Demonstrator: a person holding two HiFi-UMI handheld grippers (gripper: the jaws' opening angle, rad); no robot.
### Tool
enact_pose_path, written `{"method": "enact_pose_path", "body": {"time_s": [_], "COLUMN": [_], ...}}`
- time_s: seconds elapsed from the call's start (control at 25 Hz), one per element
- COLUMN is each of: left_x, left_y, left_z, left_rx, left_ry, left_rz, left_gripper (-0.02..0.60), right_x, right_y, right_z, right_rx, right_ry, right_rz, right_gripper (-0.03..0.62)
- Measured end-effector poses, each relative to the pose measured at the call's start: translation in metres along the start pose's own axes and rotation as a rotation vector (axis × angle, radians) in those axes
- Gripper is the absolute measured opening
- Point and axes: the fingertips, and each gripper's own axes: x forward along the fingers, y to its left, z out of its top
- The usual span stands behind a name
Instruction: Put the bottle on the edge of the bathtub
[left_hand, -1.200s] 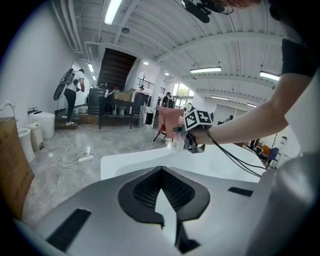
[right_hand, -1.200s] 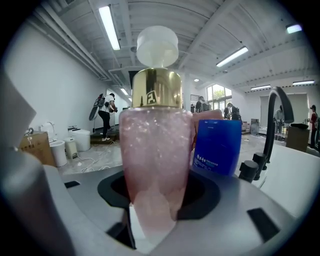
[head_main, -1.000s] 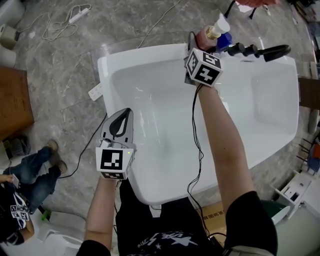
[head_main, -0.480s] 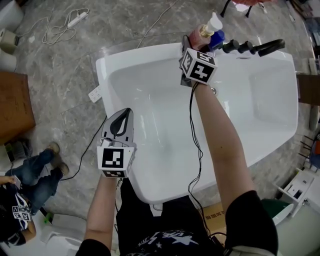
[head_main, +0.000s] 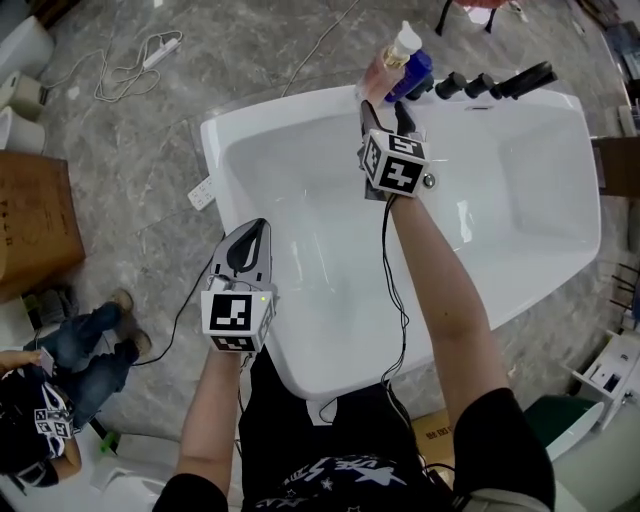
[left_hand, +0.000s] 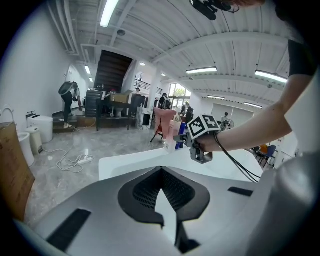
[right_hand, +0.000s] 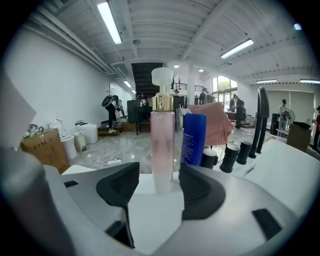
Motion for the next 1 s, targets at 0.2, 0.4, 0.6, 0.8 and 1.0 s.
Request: {"method": "enact_pose_path", "body": {"time_s": [0.2,0.4,0.6,0.8,1.0], "left_x": [-0.022,-0.051,-0.087,-0.123,-0.147], "left_y": [-0.021,-0.057,-0.108,-0.175,-0.231], "left_z": [0.009,0.024,0.028,0.022,0.015], "left_rx": [0.015,0.029,0.04,0.034,0.002], "left_ry": [-0.004,-0.031,-0.057,-0.075,-0.053], "left_rz": [-0.008,0.003,0.025,0.057,0.085], "left_gripper": [0.015,0.015,0.015,0.015,0.015], "right_x": [-0.048,-0.1,-0.165,-0.23,-0.286], "right_y": [-0.003,-0.016,-0.04,-0.066,-0.099], "right_z": [0.004,0.008,0.014,0.015,0.02], "right_rx": [0.023,0.04,0.06,0.081,0.026], "right_ry": [-0.015,-0.027,-0.054,-0.056,-0.093], "right_rz": [0.028,0.062,0.095,0.168,0.191], "right_gripper": [0.25,0.25,0.25,0.227,0.145]}}
